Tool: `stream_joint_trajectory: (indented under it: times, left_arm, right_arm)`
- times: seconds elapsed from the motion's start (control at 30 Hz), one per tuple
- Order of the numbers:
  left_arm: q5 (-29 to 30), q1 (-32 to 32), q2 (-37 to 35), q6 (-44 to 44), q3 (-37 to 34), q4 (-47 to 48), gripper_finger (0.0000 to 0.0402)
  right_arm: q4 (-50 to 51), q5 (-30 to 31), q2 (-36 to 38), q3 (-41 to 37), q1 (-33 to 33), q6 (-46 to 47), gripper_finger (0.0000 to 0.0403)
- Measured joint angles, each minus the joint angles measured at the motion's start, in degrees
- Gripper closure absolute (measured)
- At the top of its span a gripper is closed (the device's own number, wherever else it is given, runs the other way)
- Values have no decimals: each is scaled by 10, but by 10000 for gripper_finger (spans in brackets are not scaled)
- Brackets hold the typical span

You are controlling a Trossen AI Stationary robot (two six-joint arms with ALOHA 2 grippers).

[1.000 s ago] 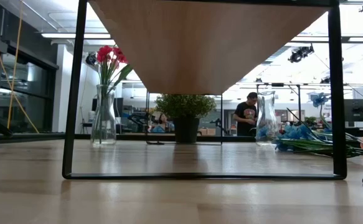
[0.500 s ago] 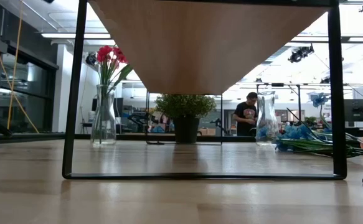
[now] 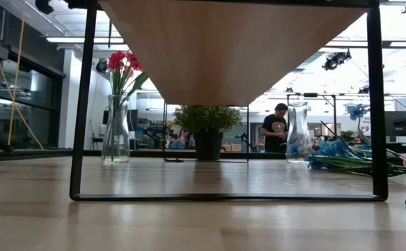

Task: Pick and place flowers into a vace then onto a shelf
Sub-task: Put the orange flowers into the left transparent vase

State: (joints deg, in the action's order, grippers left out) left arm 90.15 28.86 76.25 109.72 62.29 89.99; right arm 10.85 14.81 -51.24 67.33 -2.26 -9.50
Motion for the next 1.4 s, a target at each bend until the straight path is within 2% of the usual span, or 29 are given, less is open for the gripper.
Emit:
stream_joint_trajectory:
  times: [0.23, 0.47, 0.63, 0.87, 1.23, 1.4]
  left_arm:
    - [-2, -10, -4, 13, -37, -3, 369]
    - [-2, -54, -4, 16, -66, -35, 369]
    - [-2, -74, -3, 7, -67, -42, 369]
    - [-2, -76, 10, -53, -67, -95, 369]
    - [0, -106, 28, -49, -67, -96, 369]
    - [-1, -106, 28, -47, -67, -96, 369]
  right_arm:
    - [-16, 0, 0, 0, 0, 0, 166]
    - [-21, 0, -4, 0, 0, 5, 166]
    - [-21, 0, -10, 0, 0, 5, 166]
    - [-21, 0, -33, 0, 0, 2, 167]
    - [-2, 1, -47, 0, 0, 0, 167]
    - [23, 21, -34, 0, 0, 0, 166]
